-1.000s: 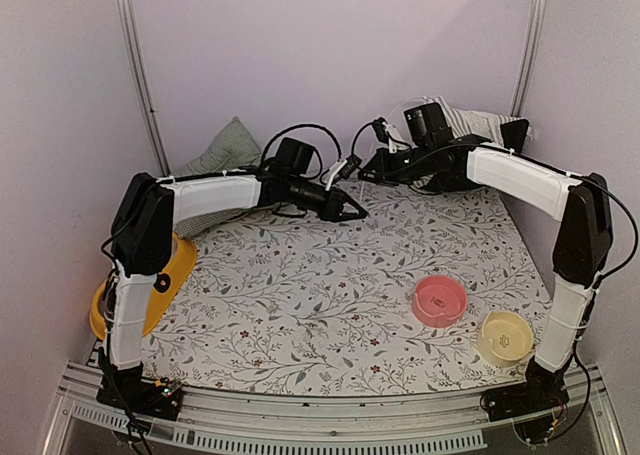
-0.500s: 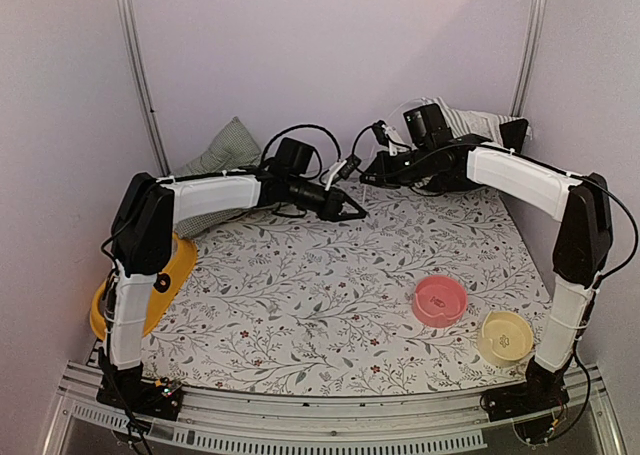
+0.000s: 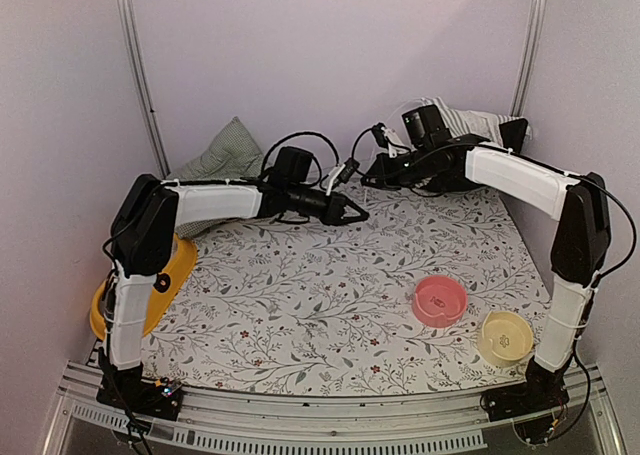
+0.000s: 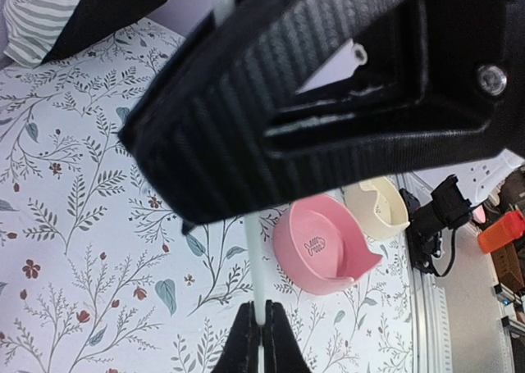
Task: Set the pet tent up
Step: Pass from the right arm to the left
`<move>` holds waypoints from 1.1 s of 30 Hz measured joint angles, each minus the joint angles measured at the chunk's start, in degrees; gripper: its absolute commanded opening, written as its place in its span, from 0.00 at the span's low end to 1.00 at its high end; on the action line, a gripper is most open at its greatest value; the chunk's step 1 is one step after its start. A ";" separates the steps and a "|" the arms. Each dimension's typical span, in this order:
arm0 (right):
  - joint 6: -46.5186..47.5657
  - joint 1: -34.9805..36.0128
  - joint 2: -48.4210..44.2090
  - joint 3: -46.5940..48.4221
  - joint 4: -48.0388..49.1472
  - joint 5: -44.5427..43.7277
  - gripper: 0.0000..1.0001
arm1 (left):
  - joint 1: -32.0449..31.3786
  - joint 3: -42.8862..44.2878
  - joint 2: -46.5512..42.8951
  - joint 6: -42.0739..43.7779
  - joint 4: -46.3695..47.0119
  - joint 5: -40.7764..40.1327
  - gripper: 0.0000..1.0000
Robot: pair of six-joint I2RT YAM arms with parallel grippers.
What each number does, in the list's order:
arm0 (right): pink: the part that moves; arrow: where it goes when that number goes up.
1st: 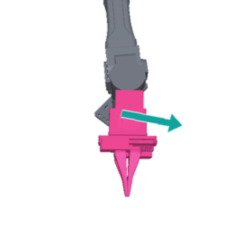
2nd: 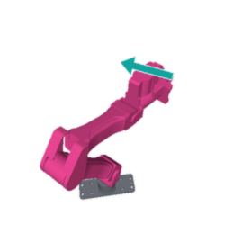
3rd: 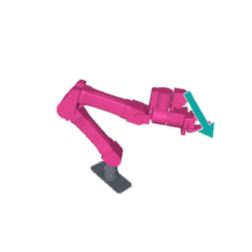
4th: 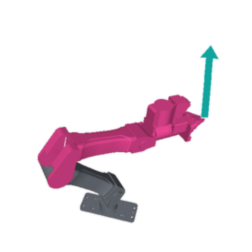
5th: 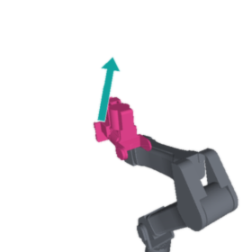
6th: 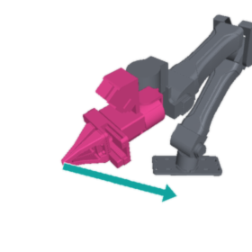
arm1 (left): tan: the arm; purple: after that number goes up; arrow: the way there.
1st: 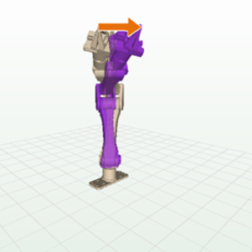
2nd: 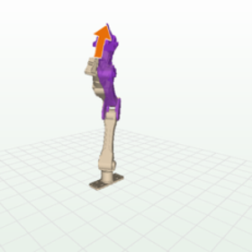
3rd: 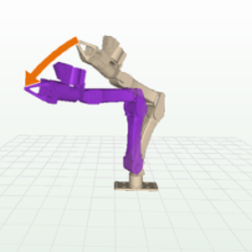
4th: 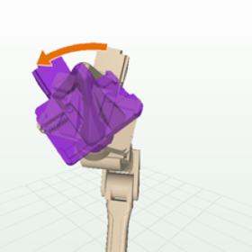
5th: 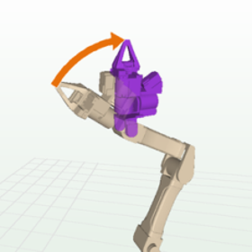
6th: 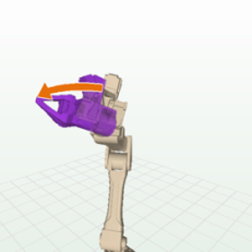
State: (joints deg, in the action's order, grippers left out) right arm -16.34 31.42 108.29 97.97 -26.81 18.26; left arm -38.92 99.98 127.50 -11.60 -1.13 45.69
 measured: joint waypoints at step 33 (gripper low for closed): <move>15.15 -22.01 -14.71 -14.51 18.03 -10.49 0.63 | -1.86 -21.59 -7.06 -22.71 35.17 -9.68 0.00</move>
State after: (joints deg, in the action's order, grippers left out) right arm -1.19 9.41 93.58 83.46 -8.78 7.77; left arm -40.77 78.39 120.44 -34.30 34.04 36.01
